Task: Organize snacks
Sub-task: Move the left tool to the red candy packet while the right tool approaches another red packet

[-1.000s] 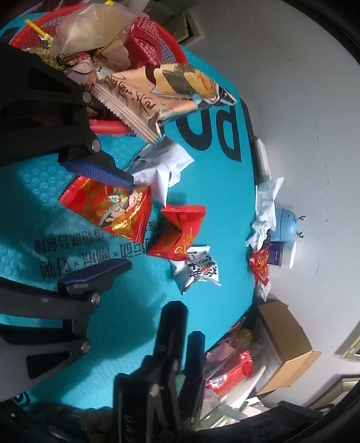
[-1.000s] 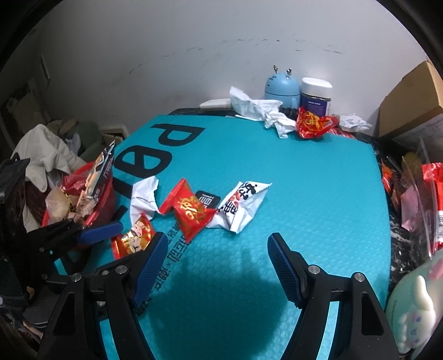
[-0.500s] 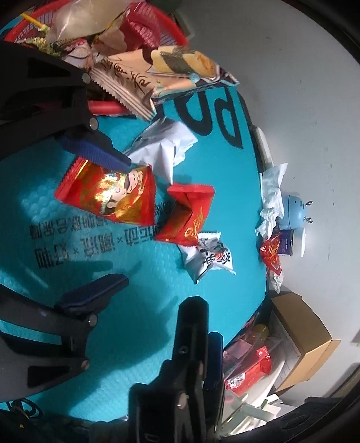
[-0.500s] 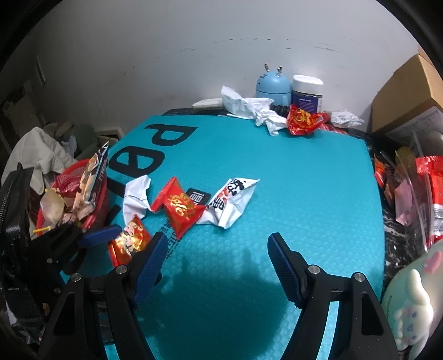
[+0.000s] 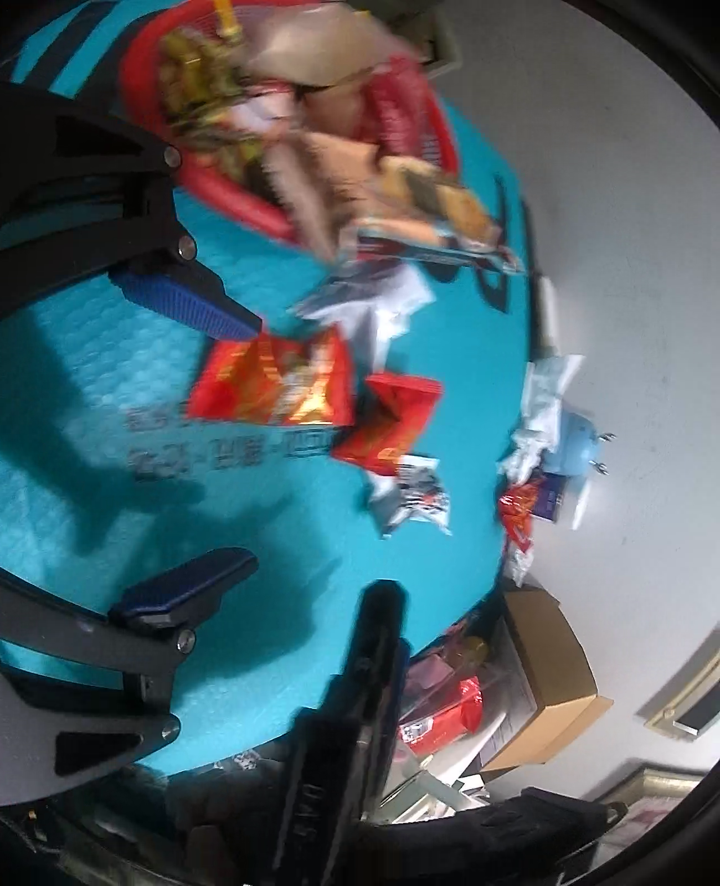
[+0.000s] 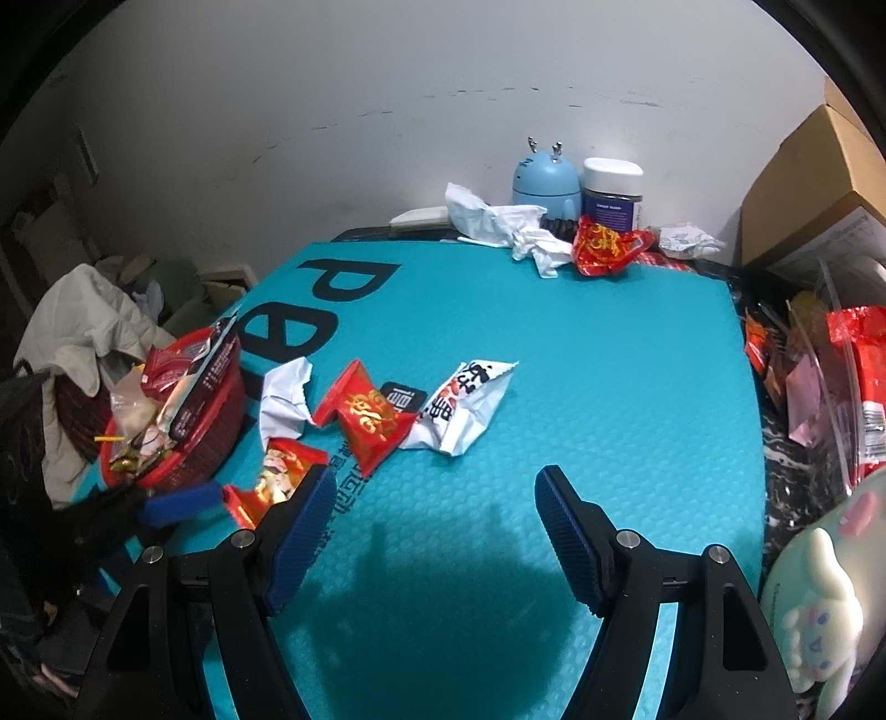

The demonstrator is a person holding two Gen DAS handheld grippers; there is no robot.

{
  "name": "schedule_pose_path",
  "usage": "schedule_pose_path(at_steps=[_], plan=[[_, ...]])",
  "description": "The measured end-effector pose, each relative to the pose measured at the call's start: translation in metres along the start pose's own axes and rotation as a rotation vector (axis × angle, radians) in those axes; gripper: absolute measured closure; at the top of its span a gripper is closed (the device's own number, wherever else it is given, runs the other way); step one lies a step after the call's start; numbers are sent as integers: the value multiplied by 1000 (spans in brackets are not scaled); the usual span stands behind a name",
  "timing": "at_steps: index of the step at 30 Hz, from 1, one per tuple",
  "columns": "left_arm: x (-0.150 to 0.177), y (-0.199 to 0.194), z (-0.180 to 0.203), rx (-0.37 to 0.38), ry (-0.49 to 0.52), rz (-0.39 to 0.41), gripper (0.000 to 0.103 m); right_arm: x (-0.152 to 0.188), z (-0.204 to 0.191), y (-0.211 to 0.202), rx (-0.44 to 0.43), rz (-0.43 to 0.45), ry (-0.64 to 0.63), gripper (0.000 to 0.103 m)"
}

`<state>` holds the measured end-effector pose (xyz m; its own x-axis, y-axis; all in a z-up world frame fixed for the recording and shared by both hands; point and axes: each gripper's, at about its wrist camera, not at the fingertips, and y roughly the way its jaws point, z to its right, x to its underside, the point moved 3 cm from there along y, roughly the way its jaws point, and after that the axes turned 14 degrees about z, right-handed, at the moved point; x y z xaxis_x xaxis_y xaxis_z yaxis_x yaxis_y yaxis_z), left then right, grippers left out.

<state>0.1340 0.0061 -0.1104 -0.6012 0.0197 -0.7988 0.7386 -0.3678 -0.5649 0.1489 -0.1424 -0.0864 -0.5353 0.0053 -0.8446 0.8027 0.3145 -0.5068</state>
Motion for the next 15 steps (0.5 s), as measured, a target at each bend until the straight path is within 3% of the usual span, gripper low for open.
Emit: schedule_pose_path(at_steps=[4,10,15], plan=[[10,4,-10,-59,-16,-6,27,1,-3,0,3,1,-15,28],[4,21,-24,-64,-74,-7,27,2,-6,4,-2,-10,-30,28],[-3,38,-24,-76,-43,-8,27,0,-9,12,-19,-20,-59,28]])
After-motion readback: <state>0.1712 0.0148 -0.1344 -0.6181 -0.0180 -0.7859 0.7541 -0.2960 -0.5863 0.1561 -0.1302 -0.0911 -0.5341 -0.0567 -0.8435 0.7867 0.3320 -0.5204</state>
